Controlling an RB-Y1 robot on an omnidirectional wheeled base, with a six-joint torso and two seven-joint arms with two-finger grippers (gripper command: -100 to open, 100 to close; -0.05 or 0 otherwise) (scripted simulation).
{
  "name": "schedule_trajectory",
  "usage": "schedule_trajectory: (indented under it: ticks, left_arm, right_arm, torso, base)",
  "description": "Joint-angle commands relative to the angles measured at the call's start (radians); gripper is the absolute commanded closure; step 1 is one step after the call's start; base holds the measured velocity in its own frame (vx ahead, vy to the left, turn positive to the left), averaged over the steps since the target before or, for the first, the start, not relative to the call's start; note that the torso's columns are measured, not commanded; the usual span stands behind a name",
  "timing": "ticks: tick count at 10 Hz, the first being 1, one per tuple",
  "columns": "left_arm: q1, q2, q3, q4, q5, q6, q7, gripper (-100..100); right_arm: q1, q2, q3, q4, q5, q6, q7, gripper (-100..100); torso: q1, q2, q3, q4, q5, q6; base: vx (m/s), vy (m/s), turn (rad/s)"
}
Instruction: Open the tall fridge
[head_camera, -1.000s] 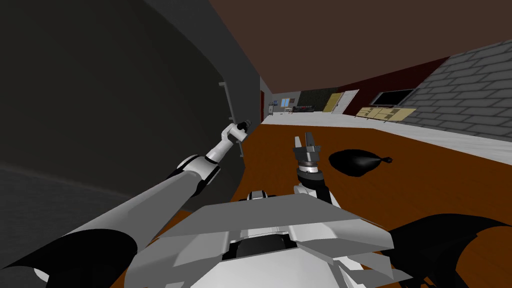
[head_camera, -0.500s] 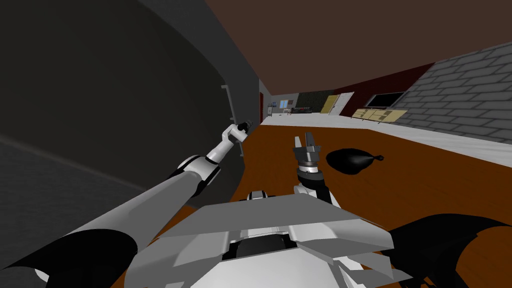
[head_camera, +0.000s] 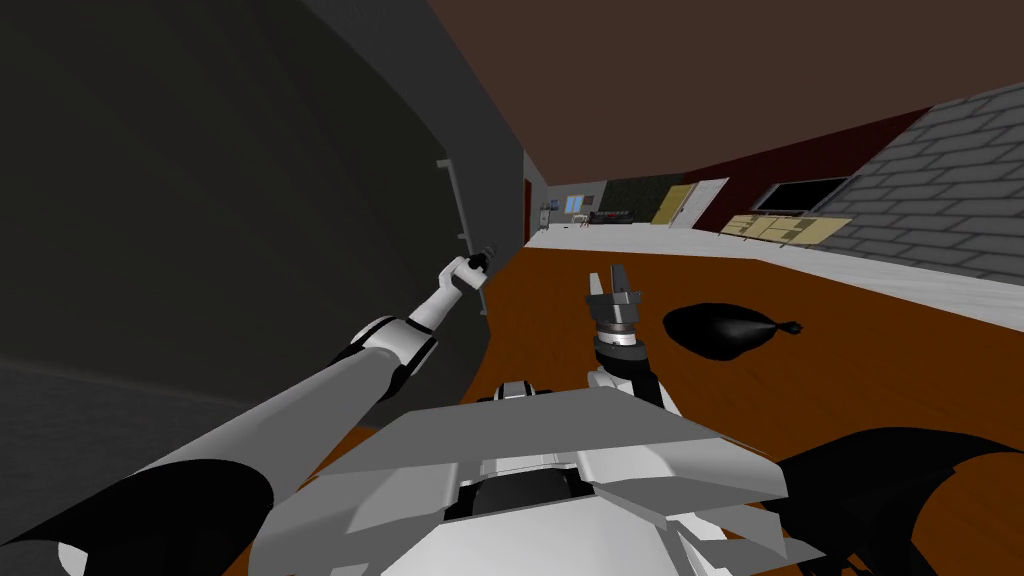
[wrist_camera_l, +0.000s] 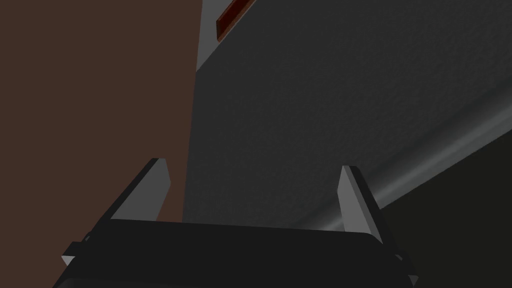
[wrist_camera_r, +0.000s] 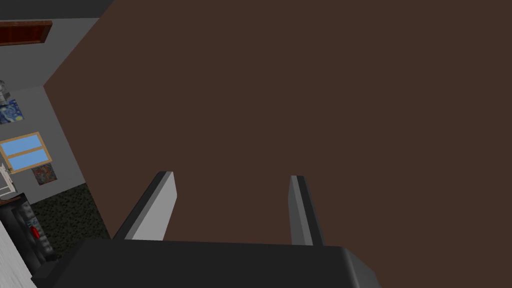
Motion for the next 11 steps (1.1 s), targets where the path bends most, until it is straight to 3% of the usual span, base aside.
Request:
schedule_trajectory:
  ticks: [1,7,8,11]
  left_arm:
    - [0.039,0.021,0.022,0.019,-0.030,-0.038,-0.002,-100]
    - [0.124,0.058,0.082,0.116,-0.120,-0.151,-0.004,-100]
    - [0.121,0.052,0.078,0.108,-0.118,-0.145,-0.002,-100]
    - [0.085,0.086,0.085,0.215,-0.092,-0.211,-0.003,-100]
  right_arm:
    - [0.000,0.000,0.000,0.000,0.000,0.000,0.000,0]
    - [0.000,0.000,0.000,0.000,0.000,0.000,0.000,0]
    - [0.000,0.000,0.000,0.000,0.000,0.000,0.000,0]
    - [0.000,0.000,0.000,0.000,0.000,0.000,0.000,0]
  torso:
    - [0.002,-0.001,-0.001,0.000,0.001,0.000]
    - [0.000,-0.001,-0.001,0.000,0.000,0.000]
    - [0.000,-0.001,0.000,0.000,0.000,0.000]
    - [0.000,0.001,0.000,0.000,0.000,0.000]
  base:
    - [0.100,-0.020,0.053]
    - [0.108,-0.038,0.070]
    - [0.045,-0.022,0.022]
    - [0.008,-0.031,-0.097]
